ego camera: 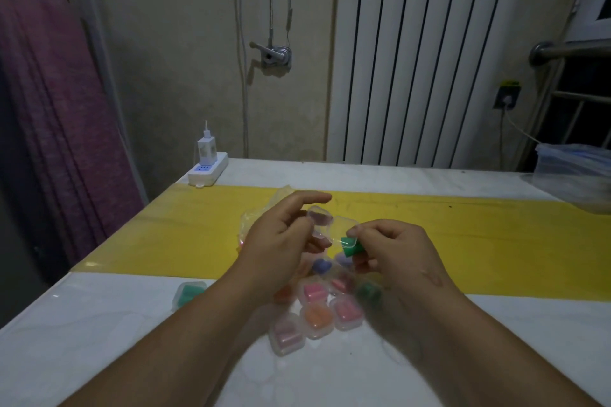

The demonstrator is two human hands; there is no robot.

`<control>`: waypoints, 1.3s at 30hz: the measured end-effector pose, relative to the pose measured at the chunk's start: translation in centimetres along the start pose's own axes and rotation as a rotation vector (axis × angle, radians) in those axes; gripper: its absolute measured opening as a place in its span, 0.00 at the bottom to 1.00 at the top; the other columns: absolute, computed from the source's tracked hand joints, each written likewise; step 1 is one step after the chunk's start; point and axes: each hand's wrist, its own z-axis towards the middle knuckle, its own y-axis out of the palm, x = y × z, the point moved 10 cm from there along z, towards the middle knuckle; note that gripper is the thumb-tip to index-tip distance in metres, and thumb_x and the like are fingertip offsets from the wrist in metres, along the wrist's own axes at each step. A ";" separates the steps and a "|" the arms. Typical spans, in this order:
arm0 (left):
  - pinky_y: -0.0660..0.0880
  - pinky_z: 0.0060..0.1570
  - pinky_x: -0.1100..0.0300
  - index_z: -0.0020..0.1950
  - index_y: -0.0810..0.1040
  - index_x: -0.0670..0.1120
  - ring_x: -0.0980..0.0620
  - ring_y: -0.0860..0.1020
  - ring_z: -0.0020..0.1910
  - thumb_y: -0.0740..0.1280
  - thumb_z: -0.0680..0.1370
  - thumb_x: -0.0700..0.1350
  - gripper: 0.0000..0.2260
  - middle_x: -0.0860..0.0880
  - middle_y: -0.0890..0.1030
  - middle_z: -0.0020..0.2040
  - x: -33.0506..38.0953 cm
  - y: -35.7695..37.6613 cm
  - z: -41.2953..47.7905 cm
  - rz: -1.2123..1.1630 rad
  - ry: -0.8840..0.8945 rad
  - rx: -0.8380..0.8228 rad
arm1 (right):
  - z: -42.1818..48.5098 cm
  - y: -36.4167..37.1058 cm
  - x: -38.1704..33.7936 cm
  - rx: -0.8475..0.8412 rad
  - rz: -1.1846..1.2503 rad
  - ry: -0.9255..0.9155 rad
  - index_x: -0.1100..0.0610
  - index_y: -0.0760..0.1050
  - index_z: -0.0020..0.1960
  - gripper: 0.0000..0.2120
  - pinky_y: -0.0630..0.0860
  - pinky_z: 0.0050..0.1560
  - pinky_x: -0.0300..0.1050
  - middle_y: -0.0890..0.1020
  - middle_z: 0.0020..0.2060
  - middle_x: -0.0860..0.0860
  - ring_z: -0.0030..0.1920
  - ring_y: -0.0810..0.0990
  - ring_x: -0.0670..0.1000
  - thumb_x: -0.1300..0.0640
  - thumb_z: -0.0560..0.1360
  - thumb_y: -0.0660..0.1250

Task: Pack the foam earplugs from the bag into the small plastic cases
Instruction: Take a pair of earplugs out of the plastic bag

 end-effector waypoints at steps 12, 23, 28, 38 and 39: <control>0.77 0.35 0.66 0.48 0.80 0.49 0.60 0.78 0.34 0.75 0.68 0.32 0.15 0.52 0.83 0.41 0.0 -0.4 0.1 0.245 0.014 -0.023 | -1.0 0.8 -0.1 -0.073 0.219 0.061 0.67 0.81 0.41 0.05 0.79 0.33 0.48 0.77 0.32 0.62 0.34 0.76 0.57 0.68 0.75 0.68; 0.75 0.36 0.69 0.47 0.80 0.52 0.61 0.78 0.36 0.76 0.67 0.37 0.15 0.51 0.82 0.42 -0.5 -0.1 0.2 0.307 0.028 -0.007 | -1.0 0.0 -3.6 0.008 -0.141 -0.346 0.48 0.83 0.40 0.13 0.77 0.37 0.35 0.86 0.36 0.45 0.37 0.83 0.42 0.67 0.73 0.72; 0.73 0.32 0.70 0.48 0.80 0.50 0.64 0.77 0.33 0.77 0.67 0.35 0.15 0.52 0.81 0.41 -0.6 -0.1 0.2 0.242 -0.010 -0.001 | -0.9 0.5 -3.3 0.024 -0.286 -0.348 0.43 0.81 0.36 0.14 0.74 0.40 0.33 0.84 0.35 0.38 0.38 0.80 0.40 0.63 0.71 0.74; 0.78 0.34 0.64 0.47 0.81 0.50 0.58 0.78 0.35 0.77 0.67 0.35 0.14 0.48 0.81 0.45 -1.2 -0.5 0.5 0.179 -0.054 0.022 | -1.6 1.2 -4.4 0.085 -0.550 -0.533 0.46 0.83 0.45 0.05 0.65 0.40 0.28 0.77 0.42 0.39 0.45 0.75 0.40 0.56 0.73 0.73; 0.78 0.34 0.63 0.47 0.81 0.50 0.57 0.78 0.35 0.77 0.67 0.35 0.14 0.47 0.81 0.45 -1.3 -0.5 0.5 0.177 -0.058 0.021 | -1.4 1.1 -4.2 0.094 -0.561 -0.526 0.46 0.84 0.45 0.05 0.65 0.41 0.27 0.75 0.43 0.41 0.47 0.74 0.41 0.55 0.73 0.73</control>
